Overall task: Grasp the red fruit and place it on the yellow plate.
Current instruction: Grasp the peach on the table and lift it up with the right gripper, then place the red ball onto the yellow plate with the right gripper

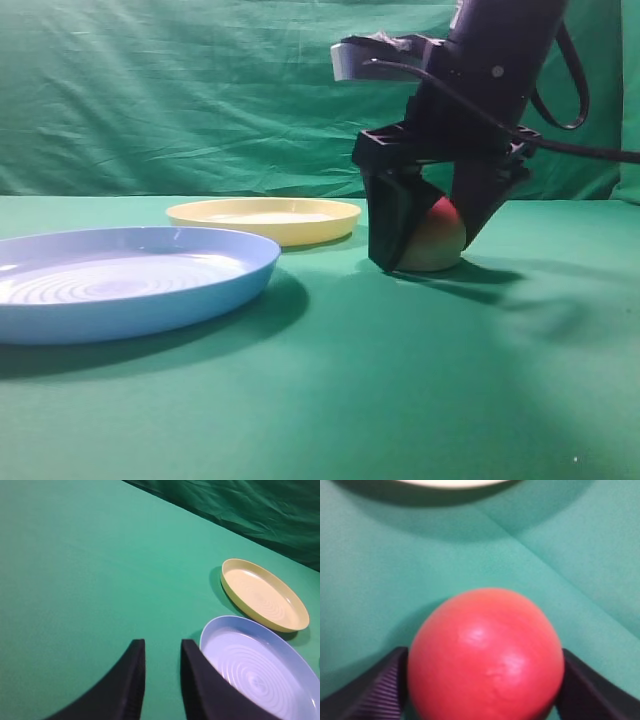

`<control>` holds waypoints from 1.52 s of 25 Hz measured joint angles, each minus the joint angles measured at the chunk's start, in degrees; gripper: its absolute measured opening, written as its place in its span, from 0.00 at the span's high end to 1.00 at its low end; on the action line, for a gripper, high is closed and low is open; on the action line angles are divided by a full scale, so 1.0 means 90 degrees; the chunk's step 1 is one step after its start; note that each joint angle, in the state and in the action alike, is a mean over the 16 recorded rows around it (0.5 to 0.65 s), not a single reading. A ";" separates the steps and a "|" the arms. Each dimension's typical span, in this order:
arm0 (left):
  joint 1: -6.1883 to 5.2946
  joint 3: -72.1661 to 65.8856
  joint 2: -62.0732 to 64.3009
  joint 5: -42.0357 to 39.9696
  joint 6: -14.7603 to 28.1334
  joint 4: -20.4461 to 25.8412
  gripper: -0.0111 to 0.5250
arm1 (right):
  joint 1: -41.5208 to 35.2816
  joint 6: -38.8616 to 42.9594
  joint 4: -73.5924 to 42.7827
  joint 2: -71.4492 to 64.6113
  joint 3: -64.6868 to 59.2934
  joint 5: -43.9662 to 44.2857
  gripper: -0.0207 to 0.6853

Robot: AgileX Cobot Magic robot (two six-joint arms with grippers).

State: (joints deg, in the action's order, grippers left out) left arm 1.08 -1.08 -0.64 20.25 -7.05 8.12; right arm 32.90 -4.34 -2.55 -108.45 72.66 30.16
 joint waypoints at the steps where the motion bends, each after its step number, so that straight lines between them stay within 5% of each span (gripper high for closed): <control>1: 0.0000 0.0000 0.0000 0.0000 0.0000 0.0000 0.69 | 0.0025 -0.0001 0.0002 -0.0026 0.0169 0.0013 0.62; 12: 0.0000 0.0000 0.0000 0.0000 0.0000 0.0000 0.69 | 0.0286 -0.0033 0.0027 -0.0986 0.2138 -0.0127 0.65; 24: 0.0000 0.0000 0.0000 0.0000 0.0000 0.0000 0.69 | 0.0315 -0.0105 -0.0046 -0.1876 0.2971 0.0163 0.22; 28: 0.0000 0.0000 0.0000 0.0000 0.0000 0.0000 0.69 | 0.0315 -0.0092 -0.0128 -0.1643 0.3182 0.0702 0.16; 31: 0.0000 0.0000 0.0000 0.0000 0.0000 0.0000 0.69 | 0.0315 -0.0066 -0.0191 -0.1295 0.3391 0.1295 0.25; 38: 0.0000 0.0000 0.0000 0.0000 0.0000 0.0000 0.69 | 0.0315 0.0104 -0.0265 -0.0060 0.3787 0.2933 0.64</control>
State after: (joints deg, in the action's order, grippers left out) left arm 1.08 -1.08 -0.64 20.25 -7.05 8.12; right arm 35.73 -3.40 -4.93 -108.98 106.75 56.56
